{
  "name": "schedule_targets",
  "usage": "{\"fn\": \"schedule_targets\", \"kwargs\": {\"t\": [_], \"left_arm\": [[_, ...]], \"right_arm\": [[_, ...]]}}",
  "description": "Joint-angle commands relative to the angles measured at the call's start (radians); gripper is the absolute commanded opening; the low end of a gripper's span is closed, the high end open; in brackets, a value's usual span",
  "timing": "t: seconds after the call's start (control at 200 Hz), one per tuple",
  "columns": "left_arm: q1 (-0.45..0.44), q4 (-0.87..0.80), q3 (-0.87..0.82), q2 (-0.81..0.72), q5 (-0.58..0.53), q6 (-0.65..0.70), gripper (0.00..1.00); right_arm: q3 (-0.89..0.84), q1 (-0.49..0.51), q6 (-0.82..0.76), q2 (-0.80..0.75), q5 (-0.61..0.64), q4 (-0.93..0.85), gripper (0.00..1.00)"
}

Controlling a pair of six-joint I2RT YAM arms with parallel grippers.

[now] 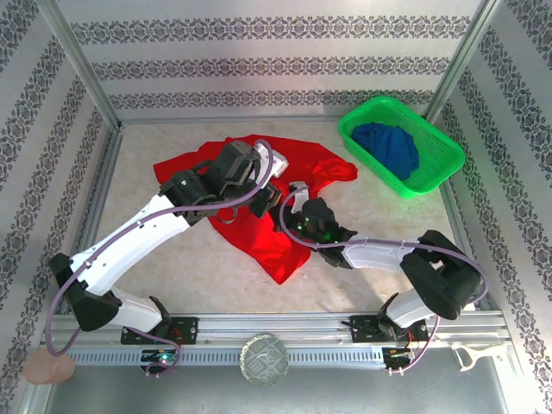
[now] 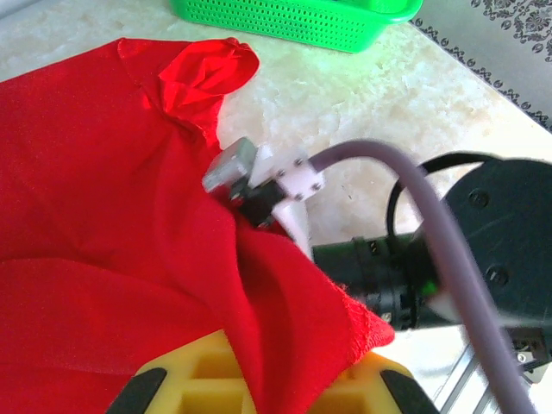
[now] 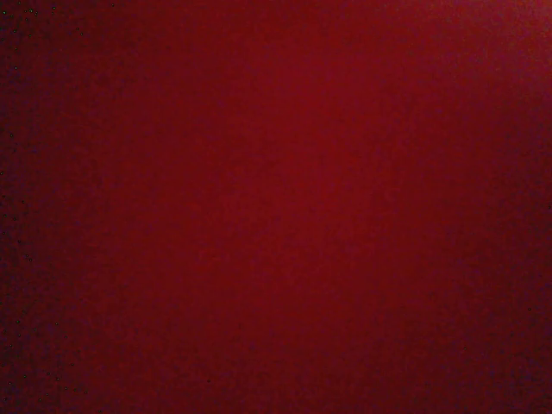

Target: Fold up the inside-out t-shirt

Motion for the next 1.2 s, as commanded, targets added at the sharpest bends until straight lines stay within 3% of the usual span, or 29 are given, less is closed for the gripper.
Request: {"fn": "schedule_targets", "kwargs": {"t": [0.0, 0.25, 0.39, 0.56, 0.695, 0.974, 1.194], "left_arm": [[0.015, -0.014, 0.047, 0.022, 0.01, -0.02, 0.0], [0.019, -0.031, 0.166, 0.068, 0.045, -0.016, 0.0], [0.02, -0.04, 0.181, 0.077, 0.045, -0.01, 0.0], [0.023, -0.025, 0.163, 0.076, 0.05, -0.014, 0.0], [0.025, -0.016, 0.164, 0.076, 0.061, -0.018, 0.0], [0.025, -0.025, 0.184, 0.06, 0.095, -0.015, 0.0], [0.027, -0.031, 0.214, 0.059, 0.127, -0.003, 0.0]], "right_arm": [[0.055, 0.076, -0.07, 0.076, 0.136, -0.042, 0.0], [0.066, 0.163, -0.026, 0.291, 0.312, 0.006, 0.0], [0.02, 0.19, -0.051, 0.242, 0.393, 0.019, 0.0], [-0.005, 0.266, -0.188, 0.162, 0.506, 0.003, 0.0], [0.048, 0.24, -0.199, 0.198, 0.447, -0.052, 0.0], [0.316, 0.03, -0.106, 0.382, 0.106, -0.218, 0.0], [0.415, -0.055, -0.026, 0.439, 0.11, -0.346, 0.0]]}}
